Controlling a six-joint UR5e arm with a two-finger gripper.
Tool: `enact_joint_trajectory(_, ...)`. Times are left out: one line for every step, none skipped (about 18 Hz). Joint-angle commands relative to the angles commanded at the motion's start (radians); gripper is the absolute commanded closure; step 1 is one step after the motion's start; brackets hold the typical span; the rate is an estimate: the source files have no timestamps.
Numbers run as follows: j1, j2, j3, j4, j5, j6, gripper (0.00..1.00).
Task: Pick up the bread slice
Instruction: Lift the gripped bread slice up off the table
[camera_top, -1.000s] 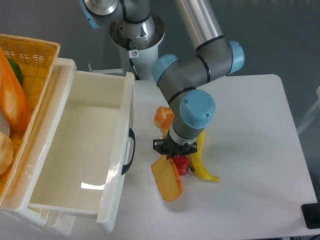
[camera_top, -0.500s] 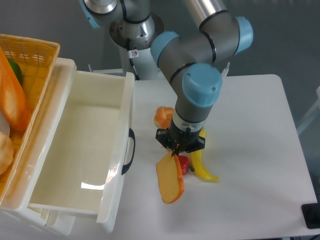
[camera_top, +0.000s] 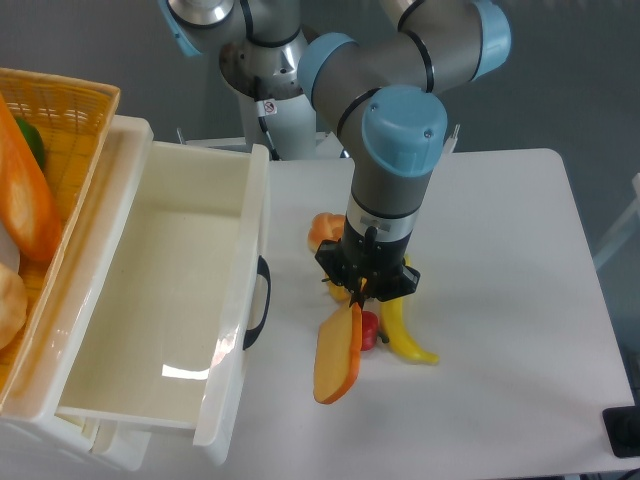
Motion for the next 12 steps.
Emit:
enact_joint_trajectory(0.000, 0.000, 0.000, 0.000, 0.000, 0.002, 1.00)
enact_joint_trajectory(0.000, 0.002, 0.000, 0.000, 0.002, 0.005, 1.00)
enact_joint_trajectory(0.000, 0.003, -0.006, 0.003, 0.002, 0.015, 1.00)
enact_joint_trajectory(0.000, 0.008, -0.008, 0.002, 0.002, 0.038, 1.00)
enact_joint_trajectory(0.002, 0.008, -0.009, 0.002, 0.003, 0.055, 1.00)
enact_joint_trajectory(0.003, 0.009, -0.012, 0.000, 0.003, 0.058, 1.00)
enact_joint_trajectory(0.005, 0.011, -0.015, 0.002, 0.003, 0.061, 1.00)
enact_joint_trajectory(0.005, 0.011, -0.018, 0.002, 0.005, 0.061, 1.00)
enact_joint_trajectory(0.005, 0.011, -0.026, 0.002, 0.014, 0.061, 1.00)
enact_joint_trajectory(0.005, 0.015, -0.029, 0.002, 0.027, 0.061, 1.00)
enact_joint_trajectory(0.003, 0.020, -0.031, 0.003, 0.034, 0.061, 1.00)
enact_joint_trajectory(0.002, 0.020, -0.032, 0.003, 0.038, 0.061, 1.00)
